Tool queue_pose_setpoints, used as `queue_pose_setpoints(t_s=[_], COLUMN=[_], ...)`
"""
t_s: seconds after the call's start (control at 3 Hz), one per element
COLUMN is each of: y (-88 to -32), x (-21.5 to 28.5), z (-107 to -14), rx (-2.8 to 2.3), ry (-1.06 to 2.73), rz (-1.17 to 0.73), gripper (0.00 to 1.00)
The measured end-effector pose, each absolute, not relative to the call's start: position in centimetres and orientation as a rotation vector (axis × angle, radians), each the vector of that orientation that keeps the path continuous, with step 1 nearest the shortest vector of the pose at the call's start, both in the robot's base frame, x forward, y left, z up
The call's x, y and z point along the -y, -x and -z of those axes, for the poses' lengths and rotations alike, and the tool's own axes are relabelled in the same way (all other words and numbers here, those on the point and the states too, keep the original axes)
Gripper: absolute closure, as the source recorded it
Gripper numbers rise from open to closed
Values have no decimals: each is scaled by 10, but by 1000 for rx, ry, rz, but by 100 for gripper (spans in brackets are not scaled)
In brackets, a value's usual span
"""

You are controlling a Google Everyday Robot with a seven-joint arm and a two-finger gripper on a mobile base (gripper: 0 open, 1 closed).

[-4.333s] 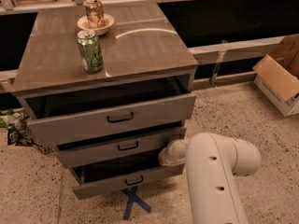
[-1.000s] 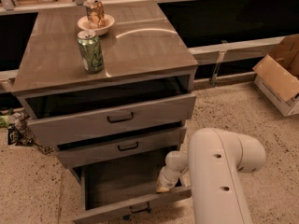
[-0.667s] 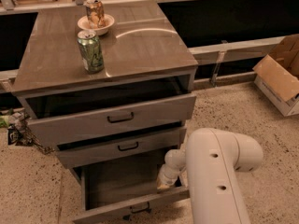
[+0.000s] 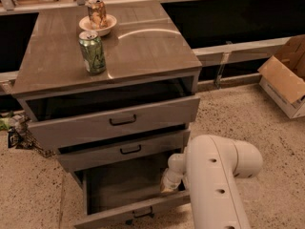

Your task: Open bottom drawer

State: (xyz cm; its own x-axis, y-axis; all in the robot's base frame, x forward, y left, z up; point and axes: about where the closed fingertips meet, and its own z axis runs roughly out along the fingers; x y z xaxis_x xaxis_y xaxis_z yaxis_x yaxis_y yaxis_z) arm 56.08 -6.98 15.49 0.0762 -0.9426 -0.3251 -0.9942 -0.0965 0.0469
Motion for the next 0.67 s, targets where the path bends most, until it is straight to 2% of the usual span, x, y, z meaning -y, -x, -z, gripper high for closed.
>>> queue_pose_setpoints(t_s=[0.67], y=[-540], x=[68], z=[-143], rx=[-2015], ry=[2145], rz=[-484], gripper=[100])
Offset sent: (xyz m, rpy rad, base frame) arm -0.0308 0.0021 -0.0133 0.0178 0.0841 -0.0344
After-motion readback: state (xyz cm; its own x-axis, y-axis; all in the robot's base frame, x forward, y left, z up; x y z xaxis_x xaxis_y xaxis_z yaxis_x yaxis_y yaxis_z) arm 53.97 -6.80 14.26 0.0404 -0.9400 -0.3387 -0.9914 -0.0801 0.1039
